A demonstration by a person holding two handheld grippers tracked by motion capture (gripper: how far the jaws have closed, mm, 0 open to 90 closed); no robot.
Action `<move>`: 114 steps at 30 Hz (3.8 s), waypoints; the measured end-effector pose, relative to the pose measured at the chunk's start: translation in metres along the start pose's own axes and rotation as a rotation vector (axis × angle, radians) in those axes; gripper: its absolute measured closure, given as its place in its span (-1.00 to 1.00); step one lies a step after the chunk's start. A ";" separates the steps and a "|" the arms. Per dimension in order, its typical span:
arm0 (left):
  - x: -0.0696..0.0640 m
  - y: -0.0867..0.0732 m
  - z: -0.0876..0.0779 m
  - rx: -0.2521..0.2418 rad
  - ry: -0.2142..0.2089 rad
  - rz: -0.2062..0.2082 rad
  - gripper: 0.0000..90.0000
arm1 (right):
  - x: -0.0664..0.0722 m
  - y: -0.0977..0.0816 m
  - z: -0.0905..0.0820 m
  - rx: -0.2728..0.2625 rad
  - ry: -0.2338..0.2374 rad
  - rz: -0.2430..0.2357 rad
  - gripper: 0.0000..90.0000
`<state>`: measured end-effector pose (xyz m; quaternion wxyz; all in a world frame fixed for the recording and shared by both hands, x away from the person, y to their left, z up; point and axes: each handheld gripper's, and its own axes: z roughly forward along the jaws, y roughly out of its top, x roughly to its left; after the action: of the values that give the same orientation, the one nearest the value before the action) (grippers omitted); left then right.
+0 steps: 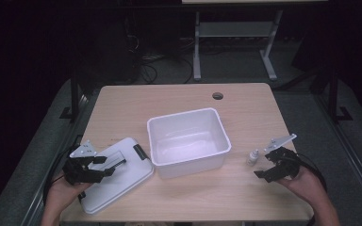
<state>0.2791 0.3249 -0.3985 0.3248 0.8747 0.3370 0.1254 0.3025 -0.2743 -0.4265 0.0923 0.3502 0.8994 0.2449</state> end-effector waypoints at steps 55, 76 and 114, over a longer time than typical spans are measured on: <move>0.004 -0.009 -0.004 -0.030 0.008 -0.022 -0.18 | -0.011 0.083 0.028 0.387 0.054 -0.312 0.26; 0.003 -0.008 -0.005 -0.036 0.012 -0.022 -0.19 | -0.006 0.094 0.003 0.401 0.062 -0.322 0.32; 0.002 -0.007 0.000 -0.020 0.003 -0.013 -0.23 | 0.039 0.178 -0.088 0.339 0.047 -0.450 0.32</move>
<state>0.2773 0.3305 -0.4028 0.3340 0.8691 0.3417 0.1279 0.3484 -0.1683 -0.2599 0.0634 0.1465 0.9845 0.0725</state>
